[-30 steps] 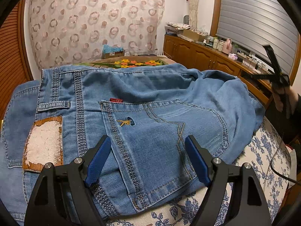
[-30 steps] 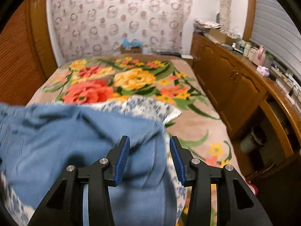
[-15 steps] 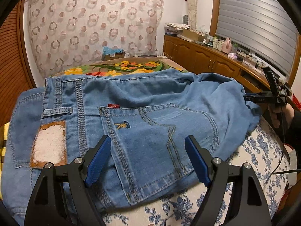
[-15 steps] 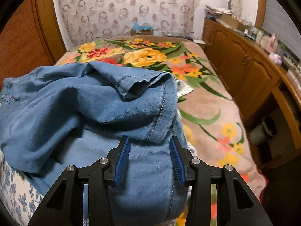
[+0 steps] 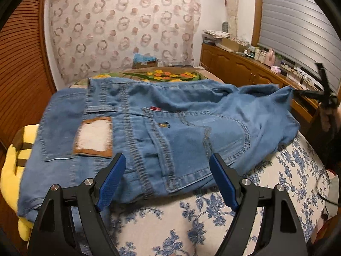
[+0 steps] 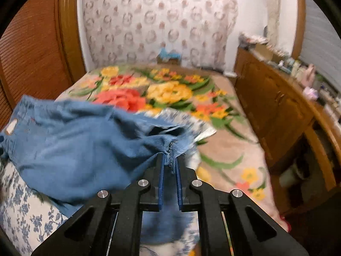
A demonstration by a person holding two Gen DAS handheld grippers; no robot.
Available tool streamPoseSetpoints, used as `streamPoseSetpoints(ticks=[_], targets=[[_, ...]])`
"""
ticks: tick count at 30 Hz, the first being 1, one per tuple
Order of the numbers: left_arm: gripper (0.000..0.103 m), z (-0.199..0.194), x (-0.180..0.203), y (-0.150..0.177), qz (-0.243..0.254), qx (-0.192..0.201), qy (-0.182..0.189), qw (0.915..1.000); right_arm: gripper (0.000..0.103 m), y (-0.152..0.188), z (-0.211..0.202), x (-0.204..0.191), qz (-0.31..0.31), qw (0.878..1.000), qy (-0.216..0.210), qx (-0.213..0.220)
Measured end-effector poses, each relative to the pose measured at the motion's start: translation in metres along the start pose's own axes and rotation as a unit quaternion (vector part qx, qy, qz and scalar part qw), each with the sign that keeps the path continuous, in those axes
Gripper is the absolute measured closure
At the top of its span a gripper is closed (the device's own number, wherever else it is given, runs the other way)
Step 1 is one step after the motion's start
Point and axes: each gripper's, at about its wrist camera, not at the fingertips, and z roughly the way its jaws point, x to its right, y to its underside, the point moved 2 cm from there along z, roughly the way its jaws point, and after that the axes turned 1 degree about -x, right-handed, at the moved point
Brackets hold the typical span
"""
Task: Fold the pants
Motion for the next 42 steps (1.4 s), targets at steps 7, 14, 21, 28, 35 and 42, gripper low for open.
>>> streamPoseSetpoints(ticks=[7,14,21,28,35,42], targets=[[0.022,-0.006,-0.024,-0.002,-0.014,0.008,-0.014,0.9998,0.075,0.019,-0.018,0.02,-0.015,0.999,0.007,-0.045],[0.022,0.003,-0.048,-0.002,-0.03,0.004,-0.033,0.999,0.055,0.037,0.003,0.005,-0.024,0.999,0.007,-0.047],[0.022,0.007,-0.062,0.001,-0.04,0.001,-0.043,0.9983,0.055,0.013,0.059,-0.007,-0.04,0.997,-0.008,-0.058],[0.022,0.008,-0.071,0.009,-0.042,-0.004,-0.056,0.9975,0.078,-0.014,0.124,0.008,0.002,0.994,0.002,-0.105],[0.021,0.002,-0.083,0.01,-0.052,0.001,-0.069,0.9963,0.091,-0.049,0.141,0.009,0.006,0.997,0.018,-0.073],[0.021,-0.005,-0.091,0.011,-0.056,0.032,-0.089,0.994,0.059,-0.055,0.163,-0.005,0.037,0.996,0.051,-0.064]])
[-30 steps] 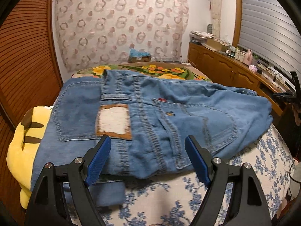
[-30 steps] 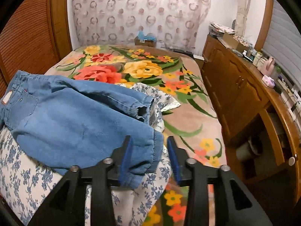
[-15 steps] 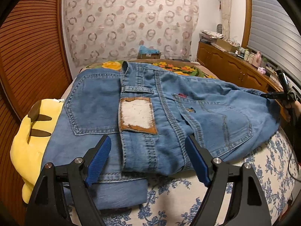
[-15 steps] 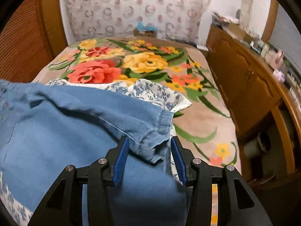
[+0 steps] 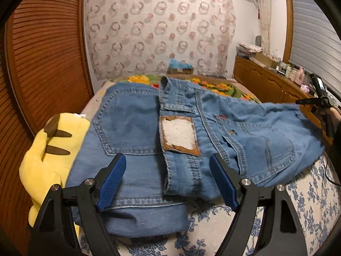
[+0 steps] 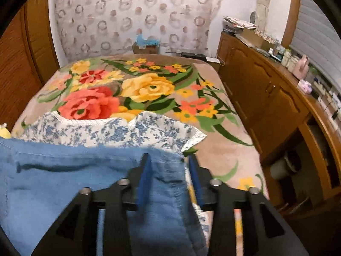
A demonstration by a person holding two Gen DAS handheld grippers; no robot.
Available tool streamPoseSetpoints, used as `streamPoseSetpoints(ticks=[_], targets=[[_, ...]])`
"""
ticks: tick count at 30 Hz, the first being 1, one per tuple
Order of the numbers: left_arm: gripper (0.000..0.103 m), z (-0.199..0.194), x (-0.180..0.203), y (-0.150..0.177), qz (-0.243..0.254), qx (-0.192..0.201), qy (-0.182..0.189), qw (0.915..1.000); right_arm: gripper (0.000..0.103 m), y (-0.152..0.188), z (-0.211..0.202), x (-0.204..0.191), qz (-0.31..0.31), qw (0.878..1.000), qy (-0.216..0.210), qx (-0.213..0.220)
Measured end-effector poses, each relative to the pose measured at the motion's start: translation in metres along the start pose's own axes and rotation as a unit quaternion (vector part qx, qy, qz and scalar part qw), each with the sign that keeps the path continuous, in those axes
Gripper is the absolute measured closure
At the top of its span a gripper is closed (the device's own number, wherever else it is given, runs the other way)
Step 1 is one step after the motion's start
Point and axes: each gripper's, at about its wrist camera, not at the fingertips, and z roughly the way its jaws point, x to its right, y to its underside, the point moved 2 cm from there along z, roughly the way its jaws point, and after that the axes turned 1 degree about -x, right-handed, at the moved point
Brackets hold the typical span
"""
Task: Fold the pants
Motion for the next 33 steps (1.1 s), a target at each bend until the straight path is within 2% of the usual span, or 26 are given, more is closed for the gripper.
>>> streamPoseSetpoints(ticks=[2,5,14,17,19,26,29,33], targets=[[0.021,-0.004,-0.001,0.0,0.009,0.012,-0.015,0.9998,0.054,0.004,-0.005,-0.004,0.003,1.0,-0.011,0.008],[0.021,-0.006,-0.002,0.002,0.023,0.009,-0.029,0.9993,0.049,0.02,-0.023,-0.003,0.001,1.0,-0.019,0.014],[0.021,-0.019,0.004,0.007,0.012,0.001,0.011,0.9999,0.042,0.099,-0.098,0.011,0.005,0.998,-0.05,0.031],[0.021,-0.025,0.011,0.012,0.012,0.002,0.019,0.9998,0.037,0.121,-0.113,0.019,0.016,0.998,-0.056,0.027],[0.021,-0.029,0.016,0.015,0.013,0.003,0.023,0.9997,0.033,0.128,-0.117,0.025,0.022,0.998,-0.053,0.022],[0.021,-0.035,0.023,0.026,0.005,-0.005,0.035,0.9993,0.032,0.152,-0.12,0.033,0.07,0.996,-0.058,0.003],[0.021,-0.034,0.027,0.03,0.004,-0.011,0.04,0.9991,0.032,0.16,-0.117,0.032,0.102,0.992,-0.074,-0.008],[0.021,-0.034,0.034,0.033,0.008,-0.015,0.044,0.9989,0.032,0.162,-0.107,0.032,0.128,0.988,-0.082,-0.022]])
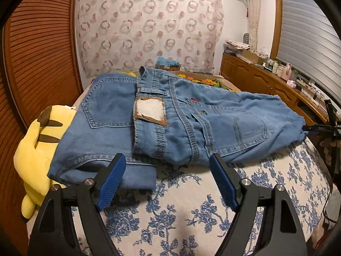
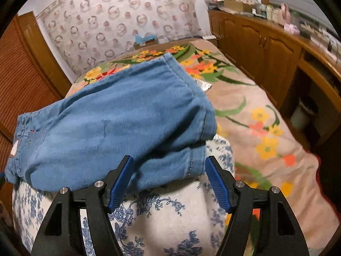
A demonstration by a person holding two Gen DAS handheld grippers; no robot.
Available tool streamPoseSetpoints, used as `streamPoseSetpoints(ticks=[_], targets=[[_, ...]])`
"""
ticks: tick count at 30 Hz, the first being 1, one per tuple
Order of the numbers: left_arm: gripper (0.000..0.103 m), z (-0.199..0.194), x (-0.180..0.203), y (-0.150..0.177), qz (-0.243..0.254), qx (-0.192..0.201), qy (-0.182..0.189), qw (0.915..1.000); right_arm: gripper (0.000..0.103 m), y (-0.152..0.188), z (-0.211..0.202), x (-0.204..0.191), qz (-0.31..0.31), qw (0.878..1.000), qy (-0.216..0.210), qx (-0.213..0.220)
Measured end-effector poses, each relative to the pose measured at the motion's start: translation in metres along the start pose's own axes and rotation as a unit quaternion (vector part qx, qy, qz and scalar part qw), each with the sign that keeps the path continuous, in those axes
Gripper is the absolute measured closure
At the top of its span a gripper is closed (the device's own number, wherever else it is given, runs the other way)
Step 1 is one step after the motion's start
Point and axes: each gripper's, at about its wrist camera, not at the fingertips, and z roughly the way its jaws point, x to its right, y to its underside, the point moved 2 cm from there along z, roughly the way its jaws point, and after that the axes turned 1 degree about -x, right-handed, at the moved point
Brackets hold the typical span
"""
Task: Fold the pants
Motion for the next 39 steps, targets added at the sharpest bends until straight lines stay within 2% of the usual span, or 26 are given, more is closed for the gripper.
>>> streamPoseSetpoints(ticks=[4,9,11,14,17,22,26,31,35,39], targets=[[0.021,0.001,0.005,0.001,0.007,-0.002,0.003,1.0,0.032,-0.009,0.005,0.007,0.025,1.0,-0.01,-0.008],[0.021,0.002,0.007,0.002,0.005,-0.004,0.005,1.0,0.031,-0.015,0.008,0.008,0.06,0.998,-0.023,0.007],[0.021,0.003,0.008,0.002,0.005,-0.004,0.004,1.0,0.032,-0.015,0.007,0.005,0.063,0.997,-0.041,0.02],[0.021,0.004,0.007,0.003,0.004,-0.004,0.004,1.0,0.032,-0.012,0.007,-0.001,0.053,0.997,-0.036,0.032],[0.021,0.005,0.007,0.004,0.002,-0.006,0.004,1.0,0.032,-0.008,0.014,-0.005,0.053,0.997,-0.05,0.034],[0.021,0.007,0.001,0.002,0.0,-0.009,-0.003,1.0,0.032,-0.004,0.028,-0.01,0.028,0.999,-0.004,0.021],[0.021,0.009,-0.01,0.0,-0.009,-0.01,-0.002,0.9999,0.032,0.001,0.034,-0.015,-0.01,0.999,0.033,0.027],[0.022,0.016,-0.022,-0.004,-0.008,-0.018,-0.012,0.9997,0.032,0.005,0.038,-0.018,-0.032,0.998,0.055,0.03],[0.032,0.025,-0.025,-0.01,-0.002,-0.025,-0.012,0.9996,0.031,0.007,0.042,-0.022,-0.041,0.997,0.067,0.026],[0.048,0.038,-0.022,-0.017,0.001,-0.038,0.002,0.9993,0.031,0.002,0.035,-0.032,-0.045,0.996,0.07,0.026]])
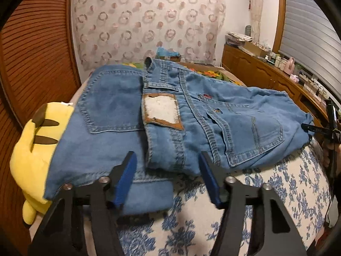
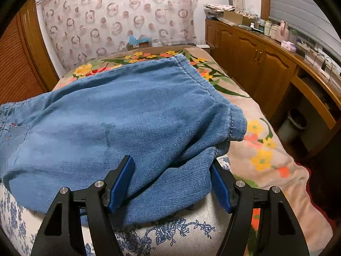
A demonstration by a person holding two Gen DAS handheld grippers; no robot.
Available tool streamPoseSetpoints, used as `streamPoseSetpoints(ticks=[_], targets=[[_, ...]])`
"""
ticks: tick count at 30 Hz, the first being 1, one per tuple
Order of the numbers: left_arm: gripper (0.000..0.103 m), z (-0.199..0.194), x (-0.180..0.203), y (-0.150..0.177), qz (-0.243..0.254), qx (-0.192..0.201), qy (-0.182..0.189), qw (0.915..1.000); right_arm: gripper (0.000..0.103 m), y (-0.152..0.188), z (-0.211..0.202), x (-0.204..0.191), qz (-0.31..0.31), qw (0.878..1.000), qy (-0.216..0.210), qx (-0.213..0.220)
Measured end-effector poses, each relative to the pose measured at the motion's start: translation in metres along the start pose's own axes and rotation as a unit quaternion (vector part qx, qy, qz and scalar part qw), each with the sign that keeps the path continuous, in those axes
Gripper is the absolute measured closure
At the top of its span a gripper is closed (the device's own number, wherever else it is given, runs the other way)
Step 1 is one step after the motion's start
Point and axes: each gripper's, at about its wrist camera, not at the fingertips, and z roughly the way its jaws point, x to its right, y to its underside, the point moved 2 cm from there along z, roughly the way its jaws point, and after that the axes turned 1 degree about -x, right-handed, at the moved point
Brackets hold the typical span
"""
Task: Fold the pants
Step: 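Grasp the waistband with the left gripper while the right gripper grasps the leg cuff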
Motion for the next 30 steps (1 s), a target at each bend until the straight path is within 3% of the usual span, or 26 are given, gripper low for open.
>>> streamPoseSetpoints(ticks=[9,11,15,18,21,24,30], targets=[[0.05,0.023,-0.003,-0.008,-0.002,-0.017,-0.02,0.9996,0.031,-0.001,-0.003,0.001,-0.002,1.0,-0.001,0.0],[0.067,0.021,-0.001,-0.008,0.006,-0.011,-0.011,0.9999,0.031,-0.002,-0.004,0.002,-0.002,1.0,-0.002,0.0],[0.08,0.012,0.005,-0.011,0.016,0.0,-0.008,0.9998,0.032,-0.002,-0.004,0.002,-0.001,1.0,-0.003,0.001],[0.083,0.005,0.006,-0.016,0.017,0.008,-0.009,0.9998,0.044,-0.002,-0.006,0.004,0.005,1.0,0.0,0.005],[0.086,-0.002,0.005,-0.021,0.016,0.02,-0.012,0.9996,0.068,-0.005,-0.007,0.002,-0.009,1.0,-0.014,0.004],[0.091,-0.012,0.003,-0.027,0.008,0.037,-0.008,0.9992,0.085,-0.009,-0.005,0.006,-0.015,0.999,-0.031,-0.003],[0.099,-0.037,0.007,-0.039,0.014,0.069,-0.009,0.9975,0.092,-0.018,-0.032,0.006,-0.045,0.998,-0.034,0.033]])
